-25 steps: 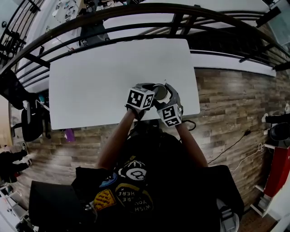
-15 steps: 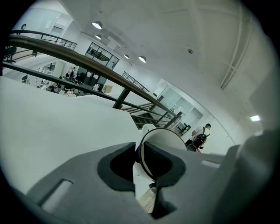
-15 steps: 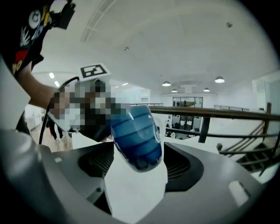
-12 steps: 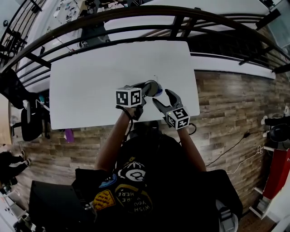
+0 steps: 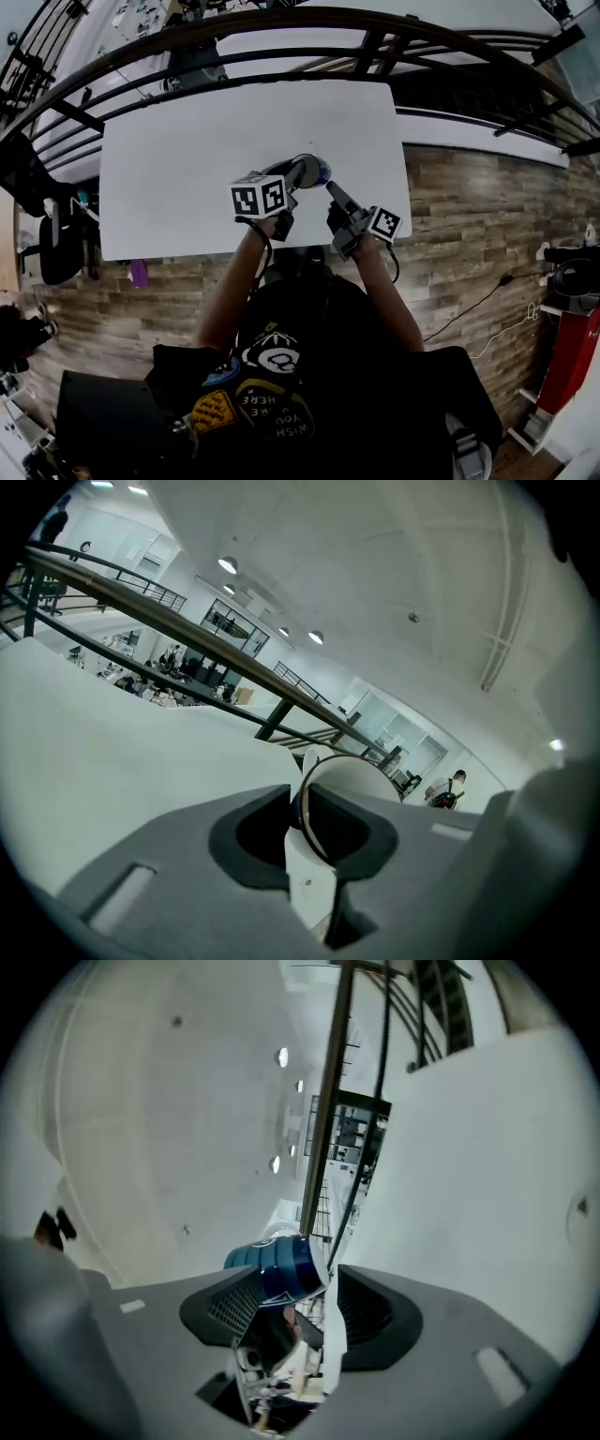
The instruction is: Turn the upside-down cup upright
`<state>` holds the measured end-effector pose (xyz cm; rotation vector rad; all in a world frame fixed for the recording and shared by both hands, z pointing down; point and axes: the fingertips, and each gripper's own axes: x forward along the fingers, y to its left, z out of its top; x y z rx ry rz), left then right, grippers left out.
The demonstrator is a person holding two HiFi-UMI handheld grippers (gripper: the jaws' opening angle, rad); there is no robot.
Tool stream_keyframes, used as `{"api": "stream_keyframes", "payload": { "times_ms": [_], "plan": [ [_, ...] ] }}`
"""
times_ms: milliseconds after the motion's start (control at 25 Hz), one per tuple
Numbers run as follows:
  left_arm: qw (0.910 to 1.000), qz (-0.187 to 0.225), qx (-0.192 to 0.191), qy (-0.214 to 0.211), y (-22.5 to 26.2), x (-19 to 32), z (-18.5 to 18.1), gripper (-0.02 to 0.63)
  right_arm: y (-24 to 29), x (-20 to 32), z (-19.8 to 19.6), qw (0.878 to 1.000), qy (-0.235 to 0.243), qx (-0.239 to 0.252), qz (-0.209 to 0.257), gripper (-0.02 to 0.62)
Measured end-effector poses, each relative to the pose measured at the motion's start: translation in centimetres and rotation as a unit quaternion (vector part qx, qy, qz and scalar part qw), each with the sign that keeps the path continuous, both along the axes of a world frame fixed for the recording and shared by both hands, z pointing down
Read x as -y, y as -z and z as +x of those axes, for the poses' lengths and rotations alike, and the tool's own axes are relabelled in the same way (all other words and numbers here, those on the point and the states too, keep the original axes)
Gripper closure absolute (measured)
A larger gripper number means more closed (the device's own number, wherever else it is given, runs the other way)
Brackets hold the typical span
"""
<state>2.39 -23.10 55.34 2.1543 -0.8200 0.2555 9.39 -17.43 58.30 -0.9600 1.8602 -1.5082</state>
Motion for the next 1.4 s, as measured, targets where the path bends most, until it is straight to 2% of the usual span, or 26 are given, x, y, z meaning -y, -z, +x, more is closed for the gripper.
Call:
{"api": "stream_keyframes", "payload": {
  "times_ms": [40,120,200,320,560,640,840,920,960,1040,1120,1240,1280,1320,1400],
  "plan": [
    [1.0,0.003,0.003,0.002,0.0,0.0,0.0,0.539,-0.1,0.1,-0.4,0.999,0.0,0.05,-0.013,0.35],
    [0.9999,0.01,-0.001,0.003,0.1,-0.1,0.1,0.54,0.4,0.4,-1.2,0.988,0.006,0.15,-0.025,0.334],
    [0.9998,0.019,-0.009,0.003,0.4,0.0,0.2,0.541,0.9,0.7,-1.5,0.971,0.009,0.236,-0.026,0.324],
    [0.9994,0.035,-0.001,0.001,0.3,-0.1,0.1,0.541,0.8,1.2,-1.1,0.945,-0.004,0.326,-0.031,0.252],
    [0.9987,0.05,0.01,-0.002,0.0,-0.9,0.7,0.541,0.0,2.7,-2.3,0.914,0.003,0.402,-0.058,0.218],
    [0.9984,0.056,0.003,-0.006,-0.2,-1.5,1.1,0.541,0.3,3.1,-2.3,0.905,0.0,0.422,-0.061,0.209],
    [0.9963,0.074,-0.031,-0.029,-0.1,-3.2,1.5,0.543,0.8,3.6,-2.3,0.895,-0.005,0.444,-0.053,0.212],
    [0.9963,0.076,-0.027,-0.031,-0.6,-3.2,1.3,0.543,0.7,3.8,-2.7,0.902,0.001,0.428,-0.057,0.212],
    [0.9963,0.077,-0.015,-0.034,-1.0,-3.1,1.2,0.546,0.5,4.0,-2.7,0.91,0.001,0.411,-0.06,0.212],
    [0.9956,0.083,0.017,-0.04,-2.0,-3.0,0.6,0.545,-0.7,4.4,-2.1,0.933,-0.009,0.355,-0.065,0.212],
    [0.996,0.075,0.034,-0.035,-2.9,-3.1,-0.4,0.545,-1.9,4.9,-0.8,0.955,-0.023,0.288,-0.068,0.209],
    [0.998,0.047,0.042,-0.003,-4.4,-3.1,-2.4,0.546,-3.4,5.8,1.1,0.983,-0.031,0.169,-0.066,0.209],
    [0.9978,0.042,0.051,0.009,-4.9,-3.0,-3.0,0.575,-4.0,6.1,1.5,0.991,-0.027,0.118,-0.063,0.207],
    [0.9973,0.039,0.061,0.016,-5.4,-2.9,-3.5,0.601,-4.6,6.4,1.8,0.996,-0.021,0.064,-0.057,0.208],
    [0.9965,0.032,0.074,0.022,-6.1,-3.0,-4.1,0.601,-5.4,7.4,1.9,0.998,-0.007,-0.04,-0.038,0.208]
  ]
}}
